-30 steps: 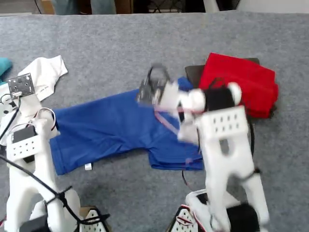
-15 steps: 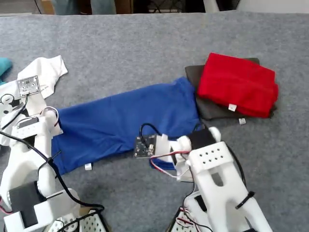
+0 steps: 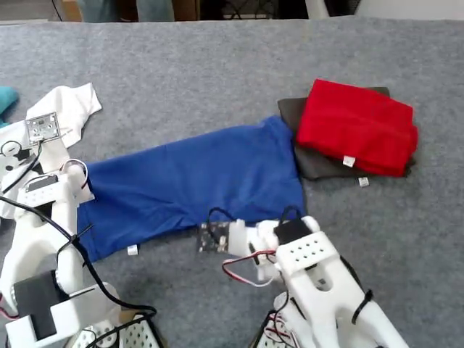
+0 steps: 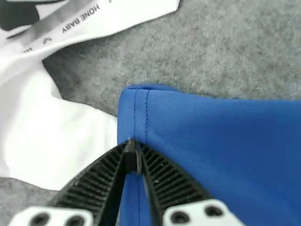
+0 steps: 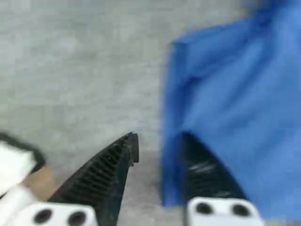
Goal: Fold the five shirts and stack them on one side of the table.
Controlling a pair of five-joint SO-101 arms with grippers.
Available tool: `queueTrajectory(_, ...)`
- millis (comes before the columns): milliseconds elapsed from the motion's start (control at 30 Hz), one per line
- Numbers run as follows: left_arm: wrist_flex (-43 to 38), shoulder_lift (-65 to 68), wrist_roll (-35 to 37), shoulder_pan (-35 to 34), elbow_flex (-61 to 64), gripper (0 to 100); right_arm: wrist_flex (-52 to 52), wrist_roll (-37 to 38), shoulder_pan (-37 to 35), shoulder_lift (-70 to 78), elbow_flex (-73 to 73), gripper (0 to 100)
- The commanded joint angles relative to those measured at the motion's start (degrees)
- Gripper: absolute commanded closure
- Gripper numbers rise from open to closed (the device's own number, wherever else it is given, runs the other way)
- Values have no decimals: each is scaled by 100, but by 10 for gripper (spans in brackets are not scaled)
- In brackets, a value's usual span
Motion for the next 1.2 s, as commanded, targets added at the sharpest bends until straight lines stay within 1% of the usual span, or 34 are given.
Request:
queueTrajectory(0, 44, -26, -18, -40, -268, 971, -325, -9, 369, 13, 136, 972)
queueTrajectory(67, 44, -26, -18, -40, -268, 971, -589, -9, 554, 13, 136, 964)
queueTrajectory(133, 44, -26, -18, -40, -268, 971, -809, -9, 633, 13, 110, 980)
queueTrajectory(200, 44, -26, -18, -40, -268, 971, -756, -9, 642, 13, -48, 983)
queueTrajectory(367, 44, -26, -18, -40, -268, 971, -44, -9, 642, 13, -831, 983)
queueTrajectory(533, 44, -26, -18, -40, -268, 971, 844, 9, 615, 180, -2000, 983)
queueTrajectory(633, 35, -26, -18, -40, -268, 971, 1143, 9, 615, 760, -2703, 984)
queueTrajectory(733, 35, -18, -18, -40, -268, 971, 1222, 132, 607, 1569, -3020, 984)
queueTrajectory(833, 18, -9, -18, -40, -268, 971, 1213, 378, 598, 2088, -2976, 984)
queueTrajectory(933, 18, -9, -18, -40, -268, 971, 1196, 607, 598, 1982, -2686, 973)
queueTrajectory(1100, 18, -9, -18, -40, -268, 971, 809, 888, 571, 1156, -1754, 801)
queueTrajectory(1167, 9, -9, -18, -40, -268, 971, 703, 905, 396, 945, -1358, 792)
